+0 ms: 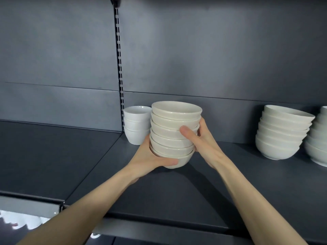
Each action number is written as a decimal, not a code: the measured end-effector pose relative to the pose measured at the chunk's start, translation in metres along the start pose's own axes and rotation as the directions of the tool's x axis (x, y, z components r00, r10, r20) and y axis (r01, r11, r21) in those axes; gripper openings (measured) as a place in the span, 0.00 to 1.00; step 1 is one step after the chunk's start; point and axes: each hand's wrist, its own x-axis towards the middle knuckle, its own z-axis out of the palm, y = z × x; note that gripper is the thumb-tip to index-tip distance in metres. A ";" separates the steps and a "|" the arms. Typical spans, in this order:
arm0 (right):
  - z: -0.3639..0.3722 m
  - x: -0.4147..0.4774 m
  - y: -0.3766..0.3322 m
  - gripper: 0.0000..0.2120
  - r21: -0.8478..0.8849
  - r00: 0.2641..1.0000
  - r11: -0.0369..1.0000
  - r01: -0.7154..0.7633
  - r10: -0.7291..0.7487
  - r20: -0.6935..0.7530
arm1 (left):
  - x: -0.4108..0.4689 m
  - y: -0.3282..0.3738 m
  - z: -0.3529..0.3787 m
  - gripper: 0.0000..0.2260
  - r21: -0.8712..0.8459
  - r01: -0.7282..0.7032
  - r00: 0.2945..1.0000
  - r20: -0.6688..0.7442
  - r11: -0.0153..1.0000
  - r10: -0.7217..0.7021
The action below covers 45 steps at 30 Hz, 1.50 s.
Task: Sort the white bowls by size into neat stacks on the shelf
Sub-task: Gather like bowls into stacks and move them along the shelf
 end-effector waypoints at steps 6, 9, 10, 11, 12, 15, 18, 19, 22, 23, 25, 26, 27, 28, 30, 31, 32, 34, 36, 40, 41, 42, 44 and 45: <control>0.041 -0.001 -0.024 0.36 0.019 0.997 1.000 0.020 -0.021 0.079 | -0.032 0.019 -0.038 0.34 0.030 0.007 0.995 -0.097 1.000 -0.004; 0.077 0.002 -0.038 0.38 0.026 0.989 0.999 0.043 -0.047 0.139 | -0.054 0.029 -0.068 0.33 0.036 -0.010 0.989 -0.146 0.999 0.015; 0.092 0.003 -0.042 0.38 0.028 0.986 0.998 0.052 -0.056 0.155 | -0.061 0.031 -0.080 0.35 0.041 -0.014 0.986 -0.166 0.999 0.020; 0.107 0.005 -0.046 0.39 0.033 0.983 0.998 0.059 -0.064 0.170 | -0.069 0.033 -0.093 0.36 0.039 -0.018 0.982 -0.186 0.999 0.025; 0.123 0.005 -0.050 0.40 0.038 0.981 0.997 0.063 -0.068 0.181 | -0.077 0.034 -0.106 0.36 0.034 -0.020 0.978 -0.208 0.999 0.027; 0.179 0.006 -0.059 0.39 0.060 0.973 0.996 0.061 -0.073 0.221 | -0.104 0.040 -0.153 0.34 0.070 -0.025 0.966 -0.254 0.997 0.042; 0.242 0.005 -0.065 0.39 0.090 0.962 0.993 0.082 -0.102 0.253 | -0.136 0.039 -0.210 0.36 0.114 0.006 0.953 -0.303 0.993 0.029; 0.264 0.004 -0.067 0.39 0.101 0.958 0.991 0.089 -0.113 0.265 | -0.147 0.039 -0.230 0.36 0.127 0.020 0.947 -0.320 0.992 0.022; 0.330 0.003 -0.074 0.39 0.121 0.948 0.989 0.086 -0.119 0.295 | -0.179 0.039 -0.287 0.34 0.172 0.040 0.931 -0.364 0.984 0.026; 0.352 0.003 -0.077 0.39 0.126 0.943 0.988 0.088 -0.123 0.308 | -0.189 0.040 -0.305 0.33 0.181 0.045 0.925 -0.380 0.982 0.027; 0.394 0.006 -0.081 0.38 0.142 0.933 0.985 0.101 -0.144 0.331 | -0.208 0.041 -0.342 0.34 0.198 0.053 0.912 -0.409 0.979 0.033; 0.415 0.009 -0.083 0.38 0.153 0.927 0.983 0.104 -0.152 0.343 | -0.216 0.043 -0.359 0.34 0.204 0.056 0.904 -0.425 0.977 0.037; 0.433 0.012 -0.086 0.39 0.162 0.922 0.982 0.099 -0.152 0.356 | -0.223 0.044 -0.376 0.33 0.202 0.060 0.897 -0.441 0.978 0.036; 0.451 0.016 -0.090 0.41 0.168 0.915 0.981 0.093 -0.151 0.373 | -0.229 0.044 -0.393 0.32 0.199 0.063 0.891 -0.453 0.978 0.034; 0.488 0.026 -0.096 0.41 0.180 0.900 0.980 0.086 -0.154 0.408 | -0.238 0.045 -0.427 0.34 0.195 0.066 0.879 -0.475 0.979 0.035; 0.502 0.031 -0.099 0.40 0.187 0.894 0.979 0.085 -0.157 0.420 | -0.241 0.045 -0.441 0.36 0.200 0.070 0.874 -0.485 0.977 0.037; 0.519 0.038 -0.100 0.38 0.190 0.889 0.978 0.085 -0.161 0.430 | -0.243 0.045 -0.457 0.38 0.211 0.076 0.868 -0.496 0.975 0.039; 0.549 0.053 -0.100 0.30 0.182 0.887 0.979 0.087 -0.159 0.433 | -0.245 0.045 -0.486 0.36 0.216 0.077 0.860 -0.508 0.973 0.045; 0.578 0.069 -0.100 0.26 0.177 0.889 0.981 0.085 -0.155 0.431 | -0.245 0.043 -0.515 0.33 0.229 0.078 0.857 -0.513 0.970 0.052; 0.632 0.099 -0.093 0.26 0.177 0.879 0.980 0.095 -0.166 0.447 | -0.241 0.029 -0.570 0.32 0.234 0.076 0.846 -0.529 0.969 0.062; 0.644 0.107 -0.091 0.26 0.173 0.879 0.980 0.098 -0.167 0.446 | -0.240 0.025 -0.584 0.32 0.232 0.077 0.842 -0.537 0.970 0.061; 0.657 0.116 -0.089 0.26 0.166 0.881 0.981 0.103 -0.168 0.443 | -0.237 0.021 -0.598 0.32 0.232 0.080 0.841 -0.538 0.969 0.059; 0.680 0.133 -0.087 0.27 0.166 0.887 0.982 0.093 -0.158 0.434 | -0.231 0.016 -0.625 0.31 0.235 0.083 0.847 -0.528 0.968 0.055; 0.692 0.140 -0.085 0.28 0.170 0.890 0.981 0.090 -0.156 0.429 | -0.229 0.013 -0.638 0.31 0.236 0.084 0.850 -0.524 0.968 0.054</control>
